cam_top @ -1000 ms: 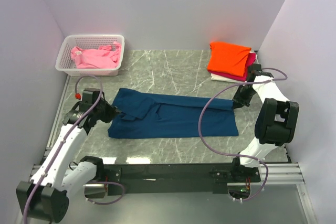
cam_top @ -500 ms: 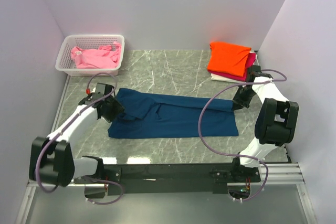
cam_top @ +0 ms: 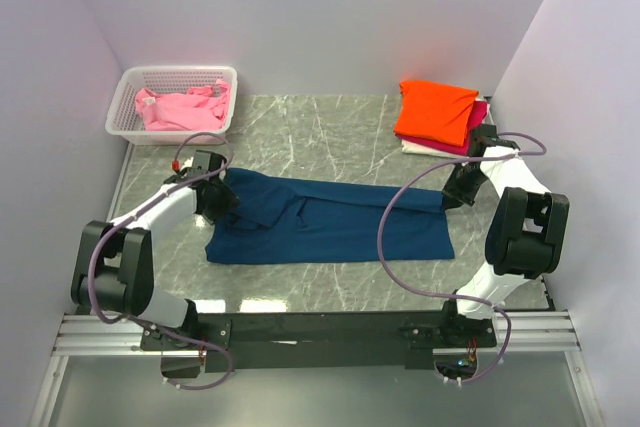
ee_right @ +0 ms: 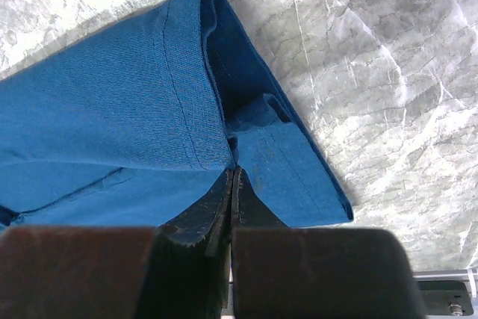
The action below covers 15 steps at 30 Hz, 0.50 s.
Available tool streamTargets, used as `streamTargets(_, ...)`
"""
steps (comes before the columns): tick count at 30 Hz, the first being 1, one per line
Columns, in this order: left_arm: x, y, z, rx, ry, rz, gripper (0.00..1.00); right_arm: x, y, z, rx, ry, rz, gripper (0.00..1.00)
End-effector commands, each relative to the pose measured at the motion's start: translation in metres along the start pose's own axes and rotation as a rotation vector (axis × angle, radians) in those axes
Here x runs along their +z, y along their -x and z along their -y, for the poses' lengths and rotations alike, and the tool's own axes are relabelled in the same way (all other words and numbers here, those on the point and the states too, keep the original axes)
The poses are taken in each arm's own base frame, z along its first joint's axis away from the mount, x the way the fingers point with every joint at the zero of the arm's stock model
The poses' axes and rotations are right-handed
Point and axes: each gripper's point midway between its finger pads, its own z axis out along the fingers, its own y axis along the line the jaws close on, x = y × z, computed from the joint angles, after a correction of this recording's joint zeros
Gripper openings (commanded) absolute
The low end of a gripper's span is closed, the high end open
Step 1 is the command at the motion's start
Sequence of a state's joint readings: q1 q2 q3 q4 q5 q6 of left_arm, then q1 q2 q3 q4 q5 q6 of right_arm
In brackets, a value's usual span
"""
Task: Fold and stack the t-shirts
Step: Fold the tshirt
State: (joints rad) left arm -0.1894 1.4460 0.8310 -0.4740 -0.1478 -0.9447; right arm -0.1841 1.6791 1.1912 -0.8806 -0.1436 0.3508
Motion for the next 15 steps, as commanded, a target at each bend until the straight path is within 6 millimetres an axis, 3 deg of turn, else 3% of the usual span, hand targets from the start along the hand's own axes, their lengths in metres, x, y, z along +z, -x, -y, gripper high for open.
streamTargets(1, 0.001, 0.018, 0.02, -0.004, -0.048, 0.051, 0.52, -0.014, 0.009, -0.002, 0.012, 0.023, 0.066, 0.0)
streamTargets(5, 0.013, 0.017, 0.021, 0.002, -0.032, 0.038, 0.5, -0.013, 0.008, -0.001, 0.011, 0.023, 0.065, 0.0)
streamTargets(8, 0.018, 0.017, 0.023, 0.01, -0.024, 0.033, 0.42, -0.013, 0.007, -0.001, 0.009, 0.023, 0.062, 0.0)
streamTargets(15, 0.015, 0.013, 0.023, 0.023, -0.036, 0.015, 0.08, -0.011, 0.006, -0.001, 0.009, 0.026, 0.06, 0.0)
